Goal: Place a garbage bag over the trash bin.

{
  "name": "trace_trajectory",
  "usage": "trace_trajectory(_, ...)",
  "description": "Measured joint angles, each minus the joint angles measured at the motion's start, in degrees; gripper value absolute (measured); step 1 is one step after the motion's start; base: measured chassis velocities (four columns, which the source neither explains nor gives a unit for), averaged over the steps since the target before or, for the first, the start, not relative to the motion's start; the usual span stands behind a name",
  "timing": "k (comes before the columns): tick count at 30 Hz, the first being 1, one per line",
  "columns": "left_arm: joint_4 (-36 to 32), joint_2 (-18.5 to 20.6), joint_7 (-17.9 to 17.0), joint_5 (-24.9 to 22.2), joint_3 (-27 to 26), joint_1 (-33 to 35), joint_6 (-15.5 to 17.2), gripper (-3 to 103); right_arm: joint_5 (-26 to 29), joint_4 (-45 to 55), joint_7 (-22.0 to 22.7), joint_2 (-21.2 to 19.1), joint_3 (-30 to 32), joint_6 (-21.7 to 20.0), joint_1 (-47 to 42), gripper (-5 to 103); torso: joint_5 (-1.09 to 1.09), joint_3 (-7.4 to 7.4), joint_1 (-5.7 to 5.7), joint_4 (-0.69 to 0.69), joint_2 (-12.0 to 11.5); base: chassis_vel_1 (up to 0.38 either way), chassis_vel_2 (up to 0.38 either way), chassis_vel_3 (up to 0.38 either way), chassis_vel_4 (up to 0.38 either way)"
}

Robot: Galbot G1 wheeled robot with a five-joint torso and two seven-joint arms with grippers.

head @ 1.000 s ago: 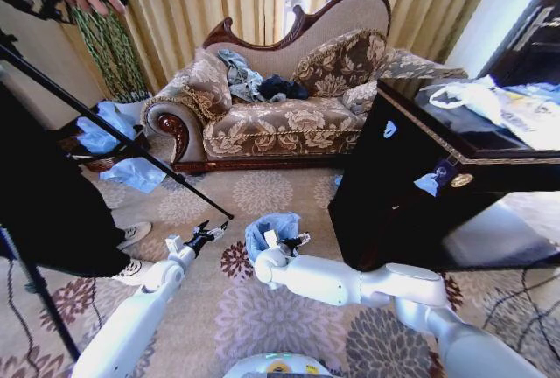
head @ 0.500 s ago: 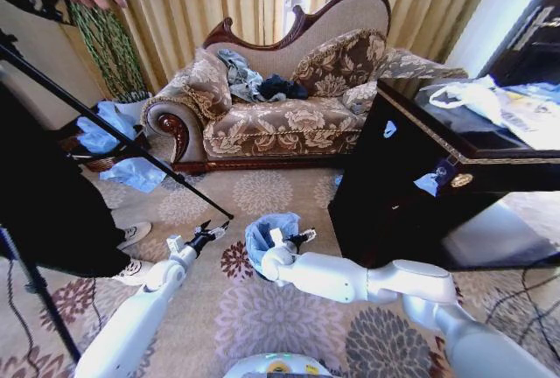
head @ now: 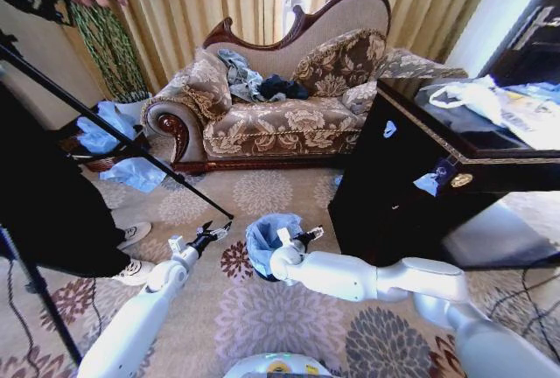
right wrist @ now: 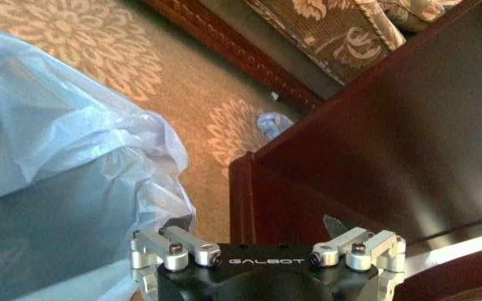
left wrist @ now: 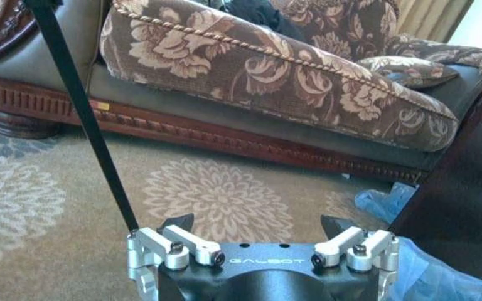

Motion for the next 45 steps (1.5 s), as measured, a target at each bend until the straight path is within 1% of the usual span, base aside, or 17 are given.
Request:
trace_trajectory(10,0.26,0.05,0.0,-0.28,0.02,-0.38,-0.02,100,0.76,4.15,-0.03,-3.89,-0.76,0.42,-2.06,100,0.0,0.0,0.0,-0.01,0.0,0.0,0.0,0.0,0.0)
trace_trajectory(14,0.26,0.08,-0.06,-0.3,-0.03,-0.18,-0.02,100,0.31,4.73,-0.05,-4.7,0.05,0.41,-3.7,100,0.0,0.0,0.0,-0.01,0.0,0.0,0.0,0.0,0.0)
trace_trajectory(20,0.02,0.07,-0.22,-0.27,-0.07,0.33,0.01,100,-1.56,3.42,-0.14,-4.14,2.55,-0.03,-6.48,100,-0.01,0.0,0.0,-0.01,0.0,0.0,0.0,0.0,0.0)
trace_trajectory(23,-0.31,0.18,-0.34,-0.18,-0.14,0.94,0.13,100,-3.82,1.56,-0.2,-2.76,5.04,-1.01,-9.42,100,0.0,0.0,0.0,0.0,0.0,0.0,0.0,0.0,0.0)
trace_trajectory(28,-0.52,0.57,-0.41,-0.16,-0.16,1.22,0.2,100,-4.87,2.33,-0.21,-3.25,5.78,-1.34,-10.86,100,0.0,0.0,0.0,0.01,0.0,0.0,0.0,0.0,0.0)
trace_trajectory(29,-0.73,0.82,-0.43,-0.18,-0.14,1.25,0.25,100,-5.39,4.38,-0.21,-4.86,5.79,-1.52,-11.25,100,0.0,0.0,0.0,0.0,0.0,0.0,0.0,0.0,0.0)
trace_trajectory(31,-0.86,0.84,-0.44,-0.23,-0.1,1.15,0.3,100,-5.42,6.87,-0.21,-6.86,5.77,-1.68,-11.17,100,0.0,0.0,0.0,-0.01,0.0,0.0,0.0,0.0,0.0)
trace_trajectory(32,-0.87,0.81,-0.46,-0.26,-0.05,1.05,0.32,100,-5.28,8.46,-0.2,-7.98,5.78,-1.75,-10.82,100,0.0,0.0,0.0,-0.02,0.0,0.0,0.0,0.0,0.0)
trace_trajectory(33,-0.87,0.81,-0.46,-0.26,-0.05,1.05,0.32,100,-5.28,8.46,-0.2,-7.98,5.78,-1.75,-10.82,100,0.0,0.0,0.0,-0.02,0.0,0.0,0.0,0.0,0.0)
trace_trajectory(34,-0.87,0.75,-0.46,-0.26,0.05,0.93,0.33,101,-4.54,10.37,-0.2,-8.91,5.92,-1.84,-10.26,100,0.0,0.0,0.0,-0.02,0.0,0.0,0.0,0.0,0.0)
trace_trajectory(36,-0.87,0.73,-0.47,-0.26,0.08,0.9,0.33,100,-4.2,10.98,-0.2,-9.18,5.98,-1.85,-10.06,100,0.0,0.0,0.0,-0.02,0.0,0.0,0.0,0.0,0.0)
trace_trajectory(38,-0.46,0.42,-0.48,-0.2,0.4,0.65,0.34,100,-1.8,16.13,-0.17,-10.59,5.32,-1.85,-7.6,100,-0.01,0.0,0.0,-0.01,0.0,0.0,0.0,0.0,0.0)
trace_trajectory(41,-0.32,0.25,-0.48,-0.19,0.51,0.62,0.34,100,-0.97,17.83,-0.17,-10.51,3.92,-1.74,-5.96,100,-0.01,0.0,0.0,0.0,0.0,0.0,0.0,0.0,0.0)
trace_trajectory(44,-0.24,0.13,-0.48,-0.13,0.59,0.59,0.34,100,-0.26,18.17,-0.17,-9.35,3.39,-1.55,-4.93,100,-0.01,0.0,0.0,-0.01,0.0,0.0,0.0,0.0,0.0)
trace_trajectory(45,-0.18,0.13,-0.48,-0.1,0.62,0.55,0.35,100,0.29,18.13,-0.17,-8.37,3.3,-1.38,-4.49,100,0.0,0.0,0.0,0.0,0.0,0.0,0.0,0.0,0.0)
